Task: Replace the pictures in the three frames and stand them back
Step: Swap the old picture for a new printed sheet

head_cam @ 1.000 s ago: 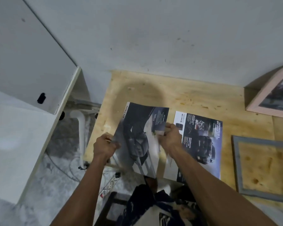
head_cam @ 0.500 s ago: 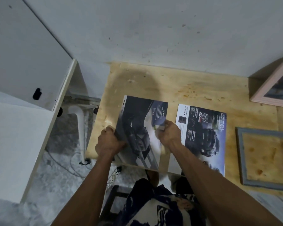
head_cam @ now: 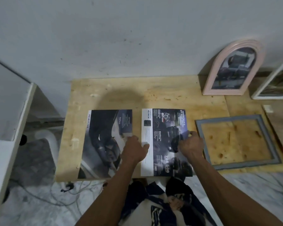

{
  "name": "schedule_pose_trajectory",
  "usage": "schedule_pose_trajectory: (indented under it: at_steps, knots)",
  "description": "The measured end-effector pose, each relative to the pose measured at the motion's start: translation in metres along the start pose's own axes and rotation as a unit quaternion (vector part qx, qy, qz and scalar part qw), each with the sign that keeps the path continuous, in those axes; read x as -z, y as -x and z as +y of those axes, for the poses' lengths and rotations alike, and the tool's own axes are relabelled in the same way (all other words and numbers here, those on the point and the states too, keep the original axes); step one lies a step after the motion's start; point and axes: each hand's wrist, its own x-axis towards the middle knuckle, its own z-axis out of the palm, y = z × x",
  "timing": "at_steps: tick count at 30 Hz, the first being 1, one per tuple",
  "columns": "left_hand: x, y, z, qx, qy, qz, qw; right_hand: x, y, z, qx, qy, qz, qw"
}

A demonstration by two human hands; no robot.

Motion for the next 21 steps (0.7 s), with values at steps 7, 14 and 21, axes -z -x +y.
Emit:
schedule_pose_trajectory:
  at_steps: [7,14,21]
  knots:
    - [-0.028,0.012,0.015,0.057,0.037,0.056,0.996,0.0,-0.014,0.02,0.009,-0.014,-0.038,0.999]
    - [-0.031,0.009,0.013,0.125,0.128,0.092,0.98,0.008,-0.015,0.008,0.005,-0.083,-0.038,0.996]
    - [-0.024,0.006,0.012,0.141,0.196,0.115,0.963,0.013,-0.011,0.0,-0.02,-0.144,-0.052,0.988]
